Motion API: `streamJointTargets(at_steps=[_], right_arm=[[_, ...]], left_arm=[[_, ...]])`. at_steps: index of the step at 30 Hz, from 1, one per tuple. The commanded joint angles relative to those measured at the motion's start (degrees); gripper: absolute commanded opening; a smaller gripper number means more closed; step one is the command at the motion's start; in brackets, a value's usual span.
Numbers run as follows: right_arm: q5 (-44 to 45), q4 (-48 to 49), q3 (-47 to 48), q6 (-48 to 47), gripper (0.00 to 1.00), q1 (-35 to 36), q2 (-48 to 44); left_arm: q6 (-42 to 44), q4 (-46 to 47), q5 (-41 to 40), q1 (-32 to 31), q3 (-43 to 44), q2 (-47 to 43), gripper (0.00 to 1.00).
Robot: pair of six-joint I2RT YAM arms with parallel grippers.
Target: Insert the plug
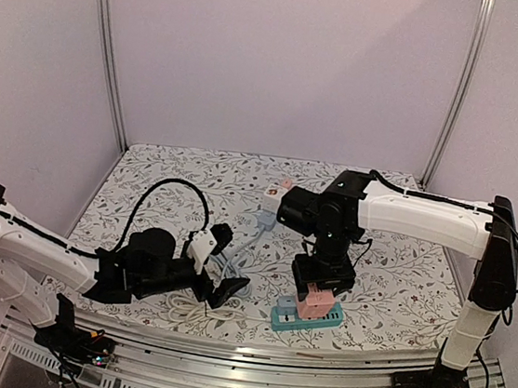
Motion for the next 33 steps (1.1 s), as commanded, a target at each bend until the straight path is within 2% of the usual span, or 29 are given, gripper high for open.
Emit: streamJointTargets(at_steps=[1, 33], right_arm=[[2.5, -1.1, -1.0, 1.0, 0.0, -0.6, 0.5], [-0.3, 4.0, -4.4, 1.3, 0.0, -1.1, -0.1]], left_arm=[[-0.2, 0.8, 0.1, 0.7, -0.8, -0.9, 0.99], [-0.1, 1.0, 0.5, 0.7, -0.8, -0.3, 0.99]])
